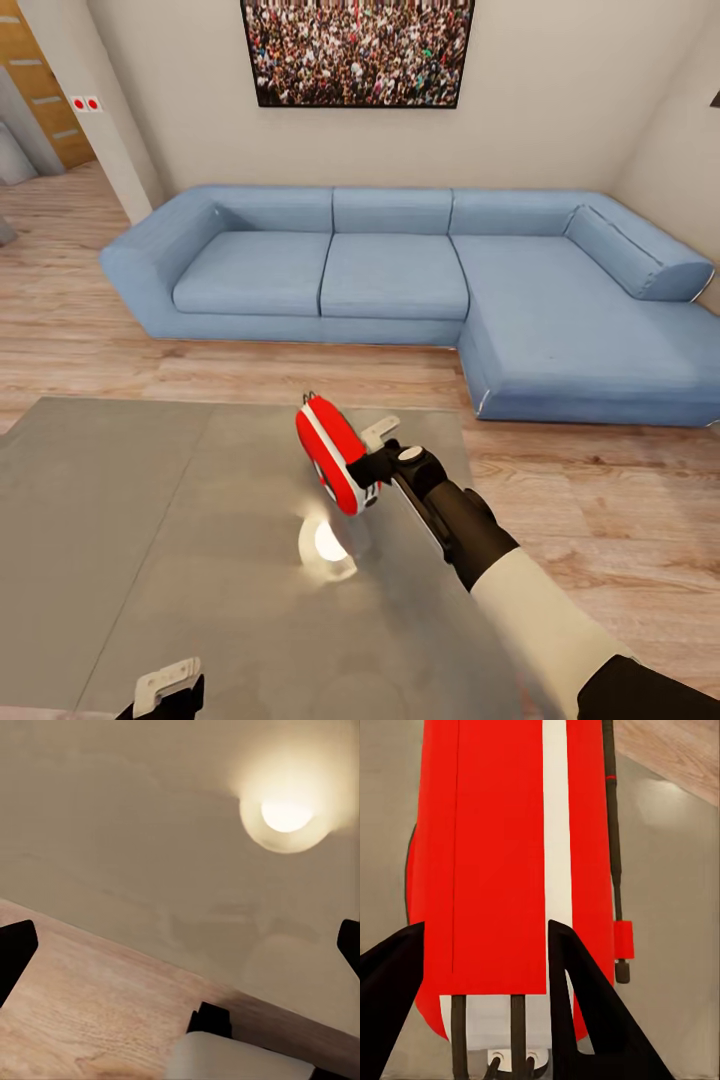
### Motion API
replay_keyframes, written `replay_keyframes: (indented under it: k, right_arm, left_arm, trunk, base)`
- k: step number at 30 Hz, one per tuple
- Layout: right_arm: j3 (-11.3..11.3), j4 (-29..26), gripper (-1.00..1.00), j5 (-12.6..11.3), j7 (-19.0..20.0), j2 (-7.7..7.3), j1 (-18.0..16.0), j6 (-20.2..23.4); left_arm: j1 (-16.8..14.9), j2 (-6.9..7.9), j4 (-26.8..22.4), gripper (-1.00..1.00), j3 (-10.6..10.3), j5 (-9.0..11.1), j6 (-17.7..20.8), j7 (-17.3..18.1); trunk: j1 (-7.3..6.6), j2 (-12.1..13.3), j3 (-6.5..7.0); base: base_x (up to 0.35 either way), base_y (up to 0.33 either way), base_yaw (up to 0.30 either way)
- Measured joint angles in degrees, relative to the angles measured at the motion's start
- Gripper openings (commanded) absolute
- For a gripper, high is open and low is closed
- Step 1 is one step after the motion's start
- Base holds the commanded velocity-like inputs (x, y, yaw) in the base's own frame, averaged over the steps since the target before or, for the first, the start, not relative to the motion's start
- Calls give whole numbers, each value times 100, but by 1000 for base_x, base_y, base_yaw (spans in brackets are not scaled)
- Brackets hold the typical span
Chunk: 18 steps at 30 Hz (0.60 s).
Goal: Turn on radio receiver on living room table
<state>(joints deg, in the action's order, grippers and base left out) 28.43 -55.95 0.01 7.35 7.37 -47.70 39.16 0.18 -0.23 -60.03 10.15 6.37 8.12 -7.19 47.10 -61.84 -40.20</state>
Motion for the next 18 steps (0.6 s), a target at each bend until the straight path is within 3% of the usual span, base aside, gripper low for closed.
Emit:
replay_keyframes:
  k: [18]
  right_arm:
    - [13,32,-100,-35,38,1,-2,135]
  left_arm:
    - [0,-6,-20,100,-13,-14,5,-21]
  trunk:
    - [-396,722,383]
  base:
    - [0,0,0]
